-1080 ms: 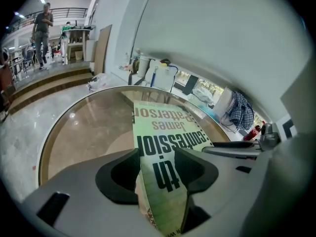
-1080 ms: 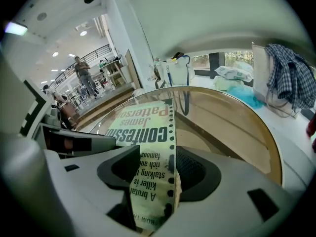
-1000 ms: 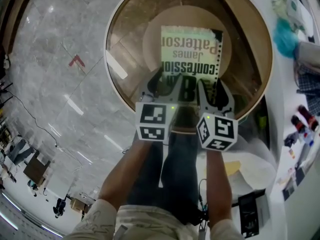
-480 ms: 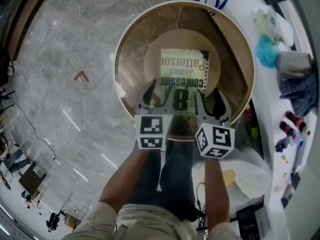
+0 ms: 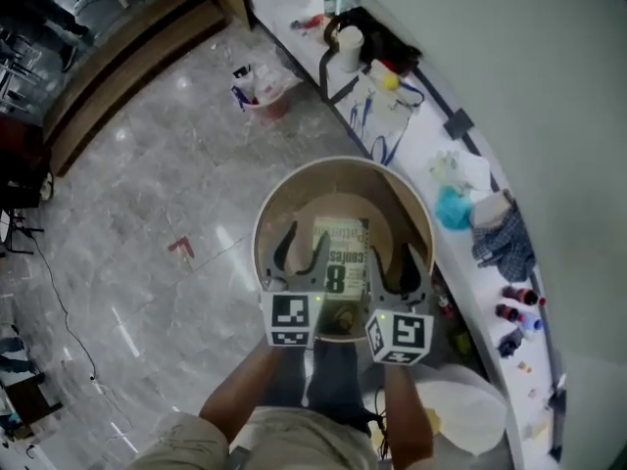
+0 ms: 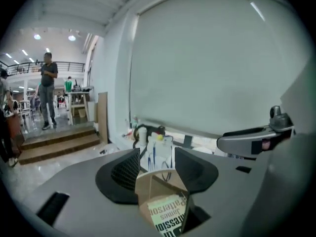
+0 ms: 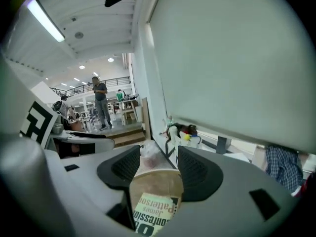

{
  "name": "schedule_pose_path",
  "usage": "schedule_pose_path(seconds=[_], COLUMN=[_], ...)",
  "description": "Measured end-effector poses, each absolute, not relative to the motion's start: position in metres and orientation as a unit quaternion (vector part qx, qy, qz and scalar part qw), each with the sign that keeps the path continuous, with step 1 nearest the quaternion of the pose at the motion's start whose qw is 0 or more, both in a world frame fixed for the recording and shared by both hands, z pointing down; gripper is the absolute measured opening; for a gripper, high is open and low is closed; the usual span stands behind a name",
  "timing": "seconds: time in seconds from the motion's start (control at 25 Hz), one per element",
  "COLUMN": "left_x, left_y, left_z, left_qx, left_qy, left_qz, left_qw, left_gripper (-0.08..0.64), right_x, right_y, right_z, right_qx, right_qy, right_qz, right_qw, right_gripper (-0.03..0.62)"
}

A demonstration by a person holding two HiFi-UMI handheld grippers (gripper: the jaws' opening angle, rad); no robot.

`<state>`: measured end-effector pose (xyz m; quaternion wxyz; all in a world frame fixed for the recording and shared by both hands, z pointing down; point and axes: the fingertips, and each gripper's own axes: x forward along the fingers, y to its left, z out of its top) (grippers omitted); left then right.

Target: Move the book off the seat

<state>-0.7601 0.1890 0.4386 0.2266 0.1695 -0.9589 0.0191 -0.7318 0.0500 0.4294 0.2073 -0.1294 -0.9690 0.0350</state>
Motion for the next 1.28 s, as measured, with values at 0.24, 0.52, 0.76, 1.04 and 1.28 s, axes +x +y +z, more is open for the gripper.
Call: schedule_pose_path(seconds=[0.24,0.52,0.76,1.04,1.28], left_x=[-0.773,-0.753,-0.753,-0.753,-0.755], left_y=[0.196,0.219,0.24,0.251,0.255], left_z=[0.309,0.218,0.175,0.155,0.154], left_qx=[0.166,0.157,0.138,0.131,0.128], left_qy=[-0.976,-0.984,-0.99,-0.991,-0.991], left_qz=[0.033,0.04,0.03,0.035,0.035], left_qw=[0.134,0.076,0.024,-0.001,-0.004], left_gripper=[0.222,0.221,0.053,0.003,0.003], right_x=[-0.743,-0.738,-0.743,-0.743,-0.744], right_y=[0.062,0.093,0.118,0.145,0.15], right_z=[0.316,0.217,0.166,0.15,0.146], right_qx=[-0.159,-0.185,-0.204,-0.211,-0.215], right_qy=[-0.977,-0.981,-0.979,-0.977,-0.976], right_qz=[0.042,0.03,0.017,-0.02,-0.022], right_qw=[0.134,0.057,0.006,-0.004,-0.009], right_gripper=[0.236,0.236,0.038,0.003,0.003])
